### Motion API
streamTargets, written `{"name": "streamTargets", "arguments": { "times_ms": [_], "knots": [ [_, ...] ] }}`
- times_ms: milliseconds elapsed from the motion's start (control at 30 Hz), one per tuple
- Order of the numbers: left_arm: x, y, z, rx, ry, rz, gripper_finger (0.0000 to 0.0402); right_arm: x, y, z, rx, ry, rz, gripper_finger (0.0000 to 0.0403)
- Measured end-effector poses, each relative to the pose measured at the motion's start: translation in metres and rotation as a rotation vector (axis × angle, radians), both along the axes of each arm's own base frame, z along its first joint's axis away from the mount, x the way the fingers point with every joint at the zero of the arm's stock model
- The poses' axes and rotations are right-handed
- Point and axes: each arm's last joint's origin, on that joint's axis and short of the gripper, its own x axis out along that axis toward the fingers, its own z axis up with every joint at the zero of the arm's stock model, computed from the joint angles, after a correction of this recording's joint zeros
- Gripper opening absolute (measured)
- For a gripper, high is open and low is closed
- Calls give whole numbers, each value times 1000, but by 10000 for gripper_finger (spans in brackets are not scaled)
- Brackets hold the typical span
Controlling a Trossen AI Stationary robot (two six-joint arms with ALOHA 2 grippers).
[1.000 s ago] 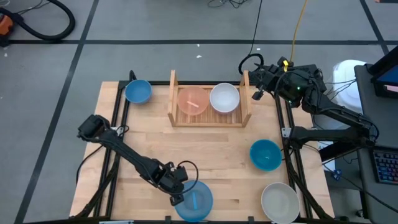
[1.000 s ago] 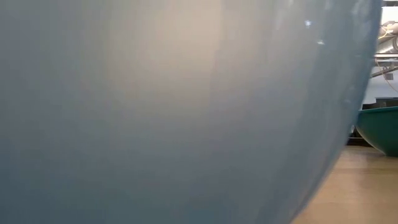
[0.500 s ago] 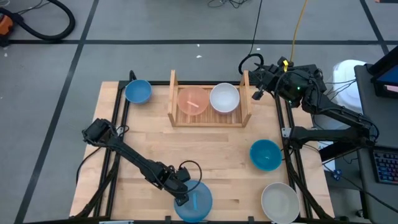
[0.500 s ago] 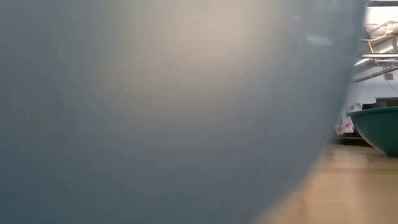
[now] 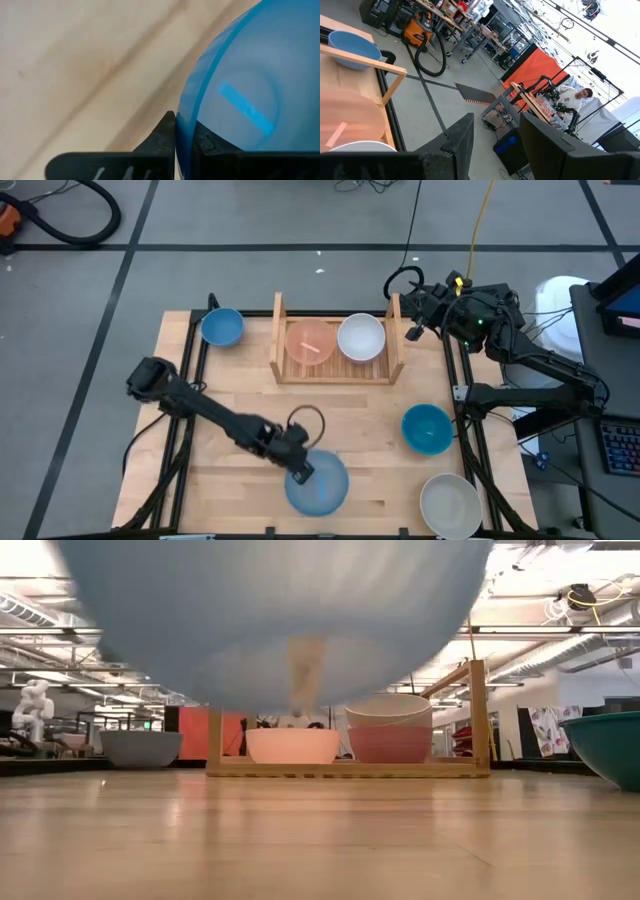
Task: Place and stack bowls onto a shelf
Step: Stack the bottom blue bowl on top of the orange bowl on the shelf
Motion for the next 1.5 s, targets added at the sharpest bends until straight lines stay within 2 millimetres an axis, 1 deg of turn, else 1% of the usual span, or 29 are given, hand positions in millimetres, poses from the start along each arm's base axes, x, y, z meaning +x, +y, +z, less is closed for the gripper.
{"name": "streamTargets", "arguments": {
  "times_ms": [67,200,367,533,600,767,833,900,1067,1233,1400,1500],
  "knots": [
    [1,15,16,4,-46,26,8,0,0,0,1,0,0,153],
    [0,55,51,42,-139,106,7,0,0,0,1,0,0,153],
    [-9,114,91,160,-149,178,7,0,0,0,2,0,0,153],
    [-18,172,130,294,-103,179,7,0,0,0,2,-1,0,153],
    [-21,195,146,340,-133,190,7,0,0,0,2,-1,0,153],
    [-33,248,173,406,-187,229,7,0,0,0,2,-1,0,153],
    [-40,265,176,415,-175,255,7,0,0,0,2,-1,-1,153],
    [-48,281,173,402,-145,280,7,0,0,0,2,-1,-1,153],
    [-59,310,162,386,-71,275,7,0,0,0,2,-1,-1,153],
    [-55,333,144,386,-22,234,7,0,0,0,2,-1,-3,153],
    [-46,352,120,368,41,195,7,0,0,0,2,-2,-4,153],
    [-38,363,107,377,49,178,7,0,0,0,2,-2,-4,153]
  ]
}}
